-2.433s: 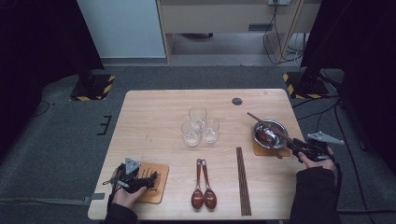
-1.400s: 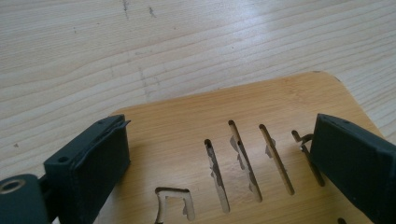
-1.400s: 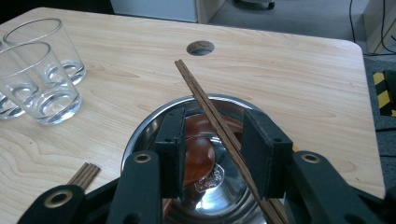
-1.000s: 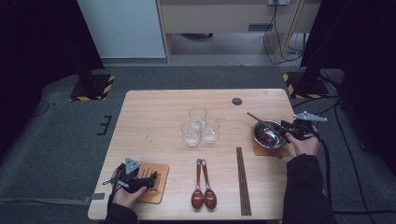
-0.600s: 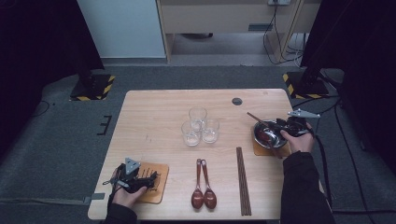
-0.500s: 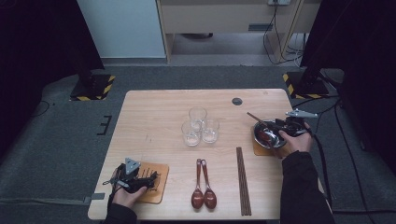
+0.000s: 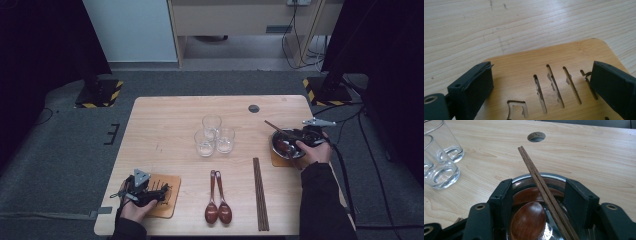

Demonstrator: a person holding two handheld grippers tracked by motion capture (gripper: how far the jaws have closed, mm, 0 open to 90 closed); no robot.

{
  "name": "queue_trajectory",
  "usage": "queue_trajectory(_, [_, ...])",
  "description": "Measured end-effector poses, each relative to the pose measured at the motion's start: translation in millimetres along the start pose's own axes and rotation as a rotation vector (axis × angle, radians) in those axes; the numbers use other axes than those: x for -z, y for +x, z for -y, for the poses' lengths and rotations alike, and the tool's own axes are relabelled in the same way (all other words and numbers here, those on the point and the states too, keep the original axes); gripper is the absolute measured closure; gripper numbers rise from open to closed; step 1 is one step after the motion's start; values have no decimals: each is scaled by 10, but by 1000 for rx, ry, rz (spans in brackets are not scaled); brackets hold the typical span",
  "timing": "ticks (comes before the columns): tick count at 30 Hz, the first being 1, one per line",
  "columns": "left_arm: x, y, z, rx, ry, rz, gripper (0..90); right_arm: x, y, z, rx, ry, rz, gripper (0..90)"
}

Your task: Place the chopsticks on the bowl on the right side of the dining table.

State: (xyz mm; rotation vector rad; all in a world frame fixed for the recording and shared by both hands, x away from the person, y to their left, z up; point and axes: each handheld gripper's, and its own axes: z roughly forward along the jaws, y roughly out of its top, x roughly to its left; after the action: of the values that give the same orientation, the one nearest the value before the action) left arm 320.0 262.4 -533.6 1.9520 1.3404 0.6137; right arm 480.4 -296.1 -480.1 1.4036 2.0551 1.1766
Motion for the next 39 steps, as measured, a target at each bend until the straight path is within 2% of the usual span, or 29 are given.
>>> queue_trajectory(10, [0, 0, 0, 0, 0, 0, 37, -52, 7, 20, -3, 32, -36, 387])
queue_trajectory(20, [0, 0, 0, 0, 0, 0, 37, -50, 9, 24, 23, 39, -59, 419])
queue_trajectory(24, [0, 0, 0, 0, 0, 0, 37, -45, 12, 21, 25, 39, -56, 420])
queue_trajectory(26, [0, 0, 0, 0, 0, 0, 37, -50, 8, 19, 16, 19, -41, 377])
queue_trajectory(31, [0, 0, 0, 0, 0, 0, 37, -75, 13, 29, 16, 32, -35, 372])
queue_trajectory(39, [0, 0, 0, 0, 0, 0, 37, -41, 21, 29, 19, 47, -84, 404])
